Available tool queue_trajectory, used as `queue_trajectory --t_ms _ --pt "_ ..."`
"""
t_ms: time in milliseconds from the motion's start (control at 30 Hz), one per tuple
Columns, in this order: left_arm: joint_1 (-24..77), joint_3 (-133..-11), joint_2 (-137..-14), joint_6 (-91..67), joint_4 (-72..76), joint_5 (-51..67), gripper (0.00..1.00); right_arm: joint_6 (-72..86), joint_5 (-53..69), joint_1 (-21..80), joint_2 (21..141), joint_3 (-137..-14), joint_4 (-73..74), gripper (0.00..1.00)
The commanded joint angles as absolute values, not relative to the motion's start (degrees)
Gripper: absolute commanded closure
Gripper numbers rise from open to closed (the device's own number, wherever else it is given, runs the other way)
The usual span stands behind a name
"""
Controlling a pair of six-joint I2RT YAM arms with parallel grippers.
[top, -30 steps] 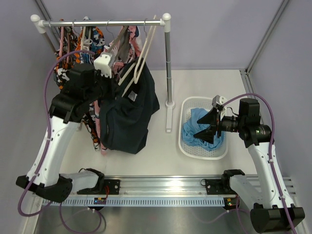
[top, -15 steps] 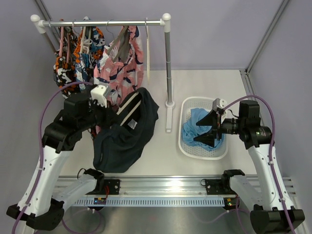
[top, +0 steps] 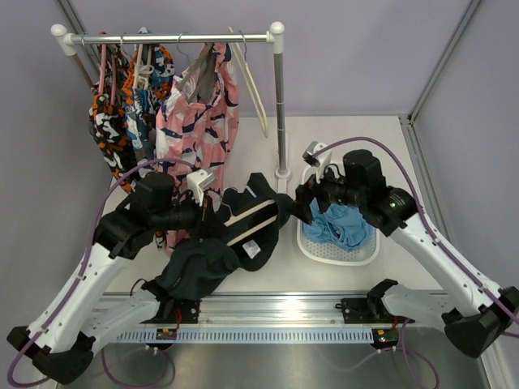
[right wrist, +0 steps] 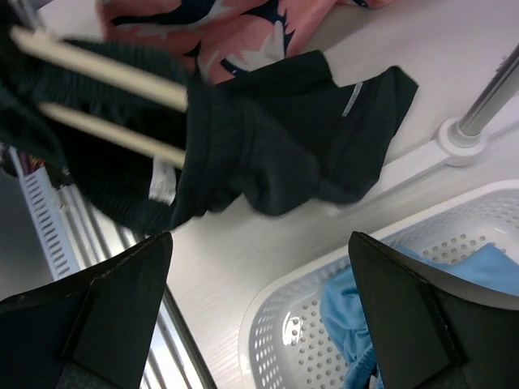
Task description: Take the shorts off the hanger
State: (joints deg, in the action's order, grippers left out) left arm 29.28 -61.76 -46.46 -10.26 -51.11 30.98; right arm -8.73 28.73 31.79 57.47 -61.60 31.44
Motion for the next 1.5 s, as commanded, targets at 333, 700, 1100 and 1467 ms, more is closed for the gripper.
queue_trajectory --t_ms 333,700,1100,1467 --pt "36.12 -67.15 -53.09 -18.98 -37.09 23.82 1.0 -0.44 9.41 40.52 63.9 -69.35 28.48 0.08" --pt "36.21 -67.32 -52.12 -21.62 -35.86 26.45 1.0 -2.29 5.44 42.01 68.82 -71.28 27.24 0.61" --pt "36.21 -64.69 -48.78 -18.29 -41.3 26.72 1.0 -4.75 -3.43 36.92 67.33 -72.59 24.96 1.0" --pt "36.21 -63.19 -46.67 -15.21 -45.7 32.25 1.0 -5.98 -3.87 31.38 68.9 -75.06 22.85 1.0"
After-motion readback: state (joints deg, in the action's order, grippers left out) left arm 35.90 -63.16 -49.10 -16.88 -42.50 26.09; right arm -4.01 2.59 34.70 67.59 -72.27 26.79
